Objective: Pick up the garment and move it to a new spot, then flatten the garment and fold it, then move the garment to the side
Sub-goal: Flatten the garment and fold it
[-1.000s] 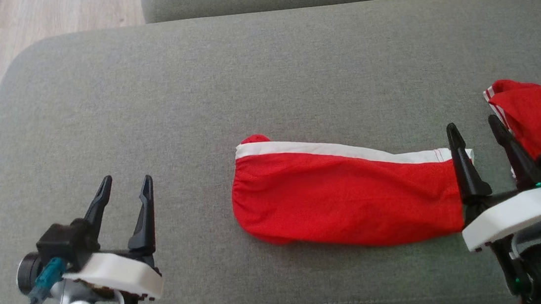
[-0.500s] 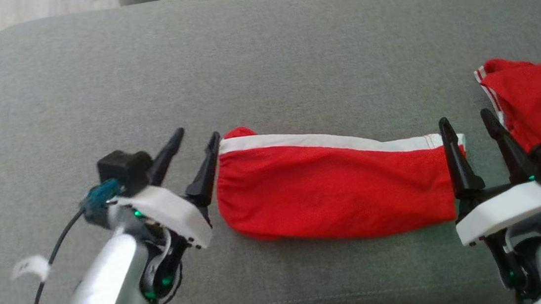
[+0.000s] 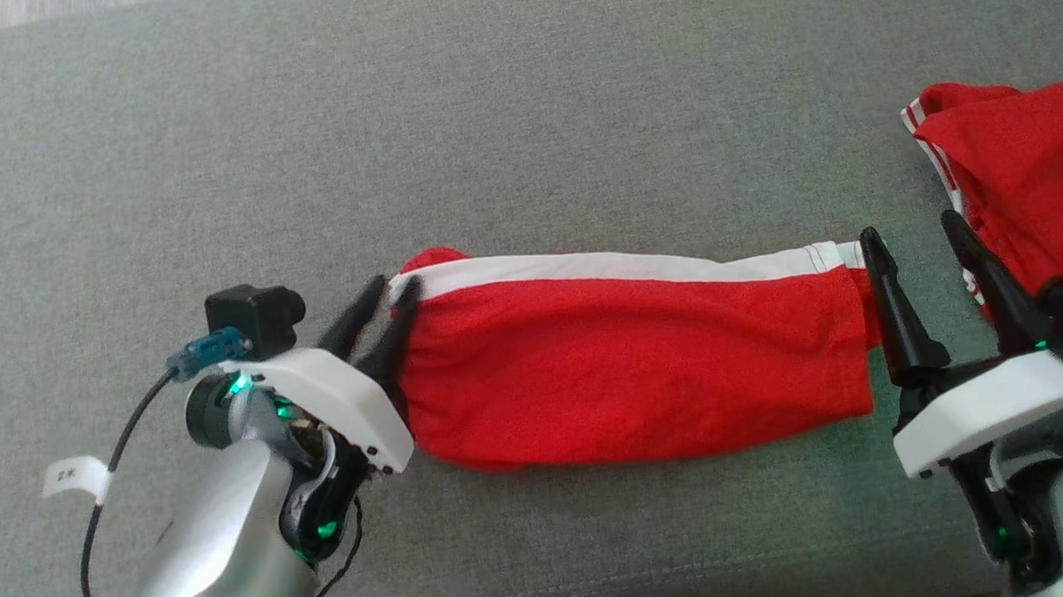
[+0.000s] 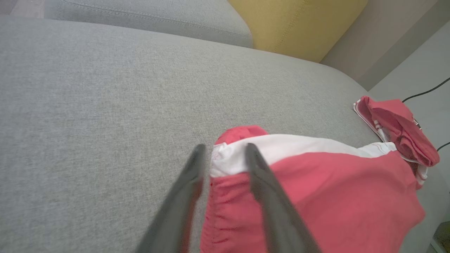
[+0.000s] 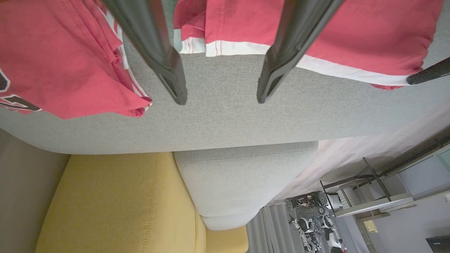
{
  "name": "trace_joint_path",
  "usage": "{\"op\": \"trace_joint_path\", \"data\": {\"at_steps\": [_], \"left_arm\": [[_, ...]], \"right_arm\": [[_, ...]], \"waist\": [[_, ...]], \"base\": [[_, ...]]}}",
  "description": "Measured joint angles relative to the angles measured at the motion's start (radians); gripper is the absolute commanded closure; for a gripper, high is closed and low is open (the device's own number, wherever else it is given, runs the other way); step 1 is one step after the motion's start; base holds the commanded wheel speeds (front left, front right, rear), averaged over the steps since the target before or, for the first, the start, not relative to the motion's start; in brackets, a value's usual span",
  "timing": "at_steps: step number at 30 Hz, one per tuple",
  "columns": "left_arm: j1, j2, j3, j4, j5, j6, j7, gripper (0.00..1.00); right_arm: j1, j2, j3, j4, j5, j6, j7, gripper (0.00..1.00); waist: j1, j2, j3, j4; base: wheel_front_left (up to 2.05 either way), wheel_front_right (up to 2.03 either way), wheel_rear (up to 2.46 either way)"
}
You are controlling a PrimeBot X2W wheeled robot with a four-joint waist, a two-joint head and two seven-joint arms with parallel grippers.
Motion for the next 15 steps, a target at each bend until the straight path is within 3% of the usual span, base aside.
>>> {"op": "trace_joint_path", "data": {"at_steps": [8,15], "left_arm": [[-0.008,0.001,-0.03,0.027,0.0,-0.012,-0.015,1.0],[-0.012,0.001,-0.048,0.03,0.0,-0.017,-0.029,1.0]], "right_arm": [[-0.003,0.0,-0.031,0.013,0.001,0.0,0.0,0.0],[-0.095,-0.064,-0.032,0.183,0.037,0.0,0.072,0.0]], "waist": [[0.0,0.0,-0.008,0.005],[0.0,0.0,-0.003,0.019]], "base": [[0.0,0.0,0.0],[0.0,0.0,0.0]]}}
